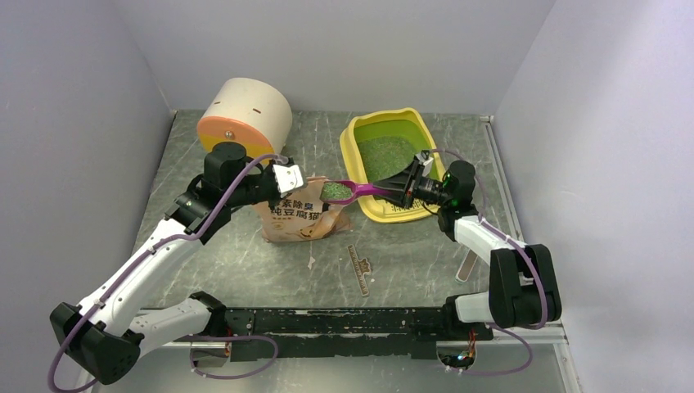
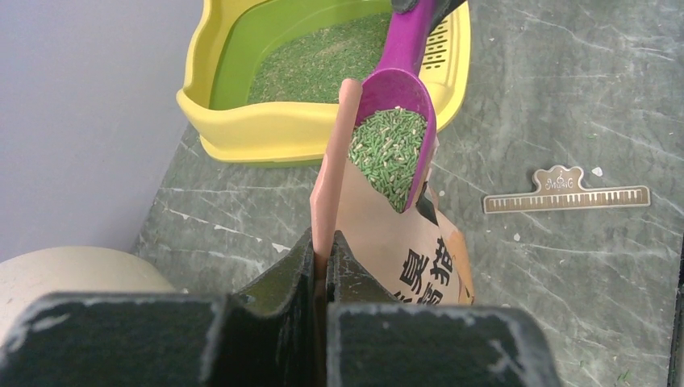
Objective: Fill the litter box with clean litter
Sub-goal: 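Scoop the cat litter from the cat litter bag.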
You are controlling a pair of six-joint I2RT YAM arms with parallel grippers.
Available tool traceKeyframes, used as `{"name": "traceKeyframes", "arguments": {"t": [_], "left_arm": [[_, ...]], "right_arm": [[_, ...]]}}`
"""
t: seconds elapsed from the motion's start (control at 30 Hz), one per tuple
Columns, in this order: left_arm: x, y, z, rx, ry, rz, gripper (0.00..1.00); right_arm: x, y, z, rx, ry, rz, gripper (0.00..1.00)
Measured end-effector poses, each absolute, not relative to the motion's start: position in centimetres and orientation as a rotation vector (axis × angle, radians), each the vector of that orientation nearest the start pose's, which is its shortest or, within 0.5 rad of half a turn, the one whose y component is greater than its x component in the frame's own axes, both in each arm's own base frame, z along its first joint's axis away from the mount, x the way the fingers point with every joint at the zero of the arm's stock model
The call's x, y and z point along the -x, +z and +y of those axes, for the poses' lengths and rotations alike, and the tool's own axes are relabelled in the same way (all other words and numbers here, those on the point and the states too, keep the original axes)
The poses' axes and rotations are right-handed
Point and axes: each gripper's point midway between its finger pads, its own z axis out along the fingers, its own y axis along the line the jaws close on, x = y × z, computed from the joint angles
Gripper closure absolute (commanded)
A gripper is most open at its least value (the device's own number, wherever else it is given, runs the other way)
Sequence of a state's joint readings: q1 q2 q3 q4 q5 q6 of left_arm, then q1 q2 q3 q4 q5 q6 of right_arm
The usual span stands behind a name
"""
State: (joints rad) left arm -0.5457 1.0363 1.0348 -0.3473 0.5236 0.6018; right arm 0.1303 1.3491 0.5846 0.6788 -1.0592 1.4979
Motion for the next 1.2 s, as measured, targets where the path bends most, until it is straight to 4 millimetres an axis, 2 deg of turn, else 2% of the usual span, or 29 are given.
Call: {"name": "traceKeyframes", "arguments": {"t": [0.33, 0.6, 0.8, 1.2], "left_arm": [[-25.7, 28.6, -23.5, -1.288, -0.479, 1.399, 0.95], [-25.7, 28.2, -23.6, -1.277, -0.493, 1.410, 0.95], [-26.6, 28.3, -23.6, -1.220, -0.475, 1.424, 0.95], [-27.0, 28.2, -23.7, -1.192, -0.475, 1.432, 0.95]], "right_arm": [[-27.6, 22.1, 21.1, -0.401, 1.935, 2.105, 1.00], [-27.7, 22.8, 20.8, -0.404, 1.928, 2.080, 1.00], [-27.6, 23.7, 20.2, -0.402, 1.910, 2.051, 1.00], [-28.1, 23.3, 18.7, -0.443, 1.882, 2.041, 1.00]]}}
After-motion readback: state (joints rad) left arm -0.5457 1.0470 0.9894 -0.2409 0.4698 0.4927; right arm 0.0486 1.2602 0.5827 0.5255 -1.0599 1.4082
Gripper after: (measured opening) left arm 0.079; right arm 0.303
